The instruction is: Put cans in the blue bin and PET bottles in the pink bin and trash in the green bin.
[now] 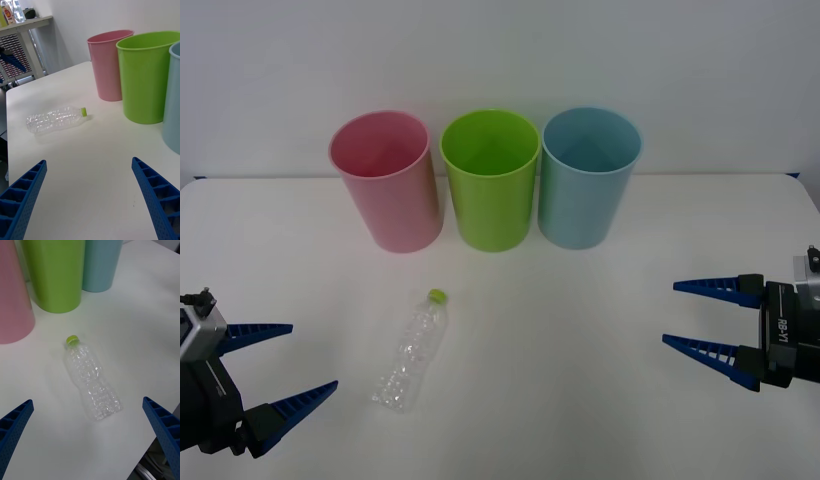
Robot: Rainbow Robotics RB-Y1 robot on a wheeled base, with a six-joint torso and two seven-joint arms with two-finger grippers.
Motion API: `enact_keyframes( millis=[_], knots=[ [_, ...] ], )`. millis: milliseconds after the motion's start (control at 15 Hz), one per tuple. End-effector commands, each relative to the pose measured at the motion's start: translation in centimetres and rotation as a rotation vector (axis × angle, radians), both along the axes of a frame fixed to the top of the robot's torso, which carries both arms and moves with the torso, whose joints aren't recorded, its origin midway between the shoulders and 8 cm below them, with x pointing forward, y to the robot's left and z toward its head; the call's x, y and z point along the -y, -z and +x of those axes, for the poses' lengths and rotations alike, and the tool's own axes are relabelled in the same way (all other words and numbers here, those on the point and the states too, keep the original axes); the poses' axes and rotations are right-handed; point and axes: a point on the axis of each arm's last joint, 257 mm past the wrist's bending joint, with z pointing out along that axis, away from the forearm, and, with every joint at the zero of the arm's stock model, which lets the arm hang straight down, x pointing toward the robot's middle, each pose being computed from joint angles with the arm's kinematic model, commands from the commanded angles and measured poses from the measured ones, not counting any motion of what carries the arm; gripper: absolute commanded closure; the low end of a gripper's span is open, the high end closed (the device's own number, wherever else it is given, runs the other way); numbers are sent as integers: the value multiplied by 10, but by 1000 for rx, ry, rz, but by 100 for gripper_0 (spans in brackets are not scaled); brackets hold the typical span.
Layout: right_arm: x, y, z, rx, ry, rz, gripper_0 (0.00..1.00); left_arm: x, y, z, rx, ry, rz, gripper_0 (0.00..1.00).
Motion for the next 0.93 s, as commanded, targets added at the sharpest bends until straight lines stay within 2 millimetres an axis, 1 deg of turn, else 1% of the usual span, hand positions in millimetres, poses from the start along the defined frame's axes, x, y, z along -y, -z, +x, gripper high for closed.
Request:
enact_keyframes(
  millis=[67, 933],
  knots=[
    [0, 0, 0, 0, 0, 0, 22, 0, 0, 0, 0, 0, 0, 0],
    [0, 0, 0, 0, 0, 0, 22, 0, 0, 0, 0, 0, 0, 0]
  ],
)
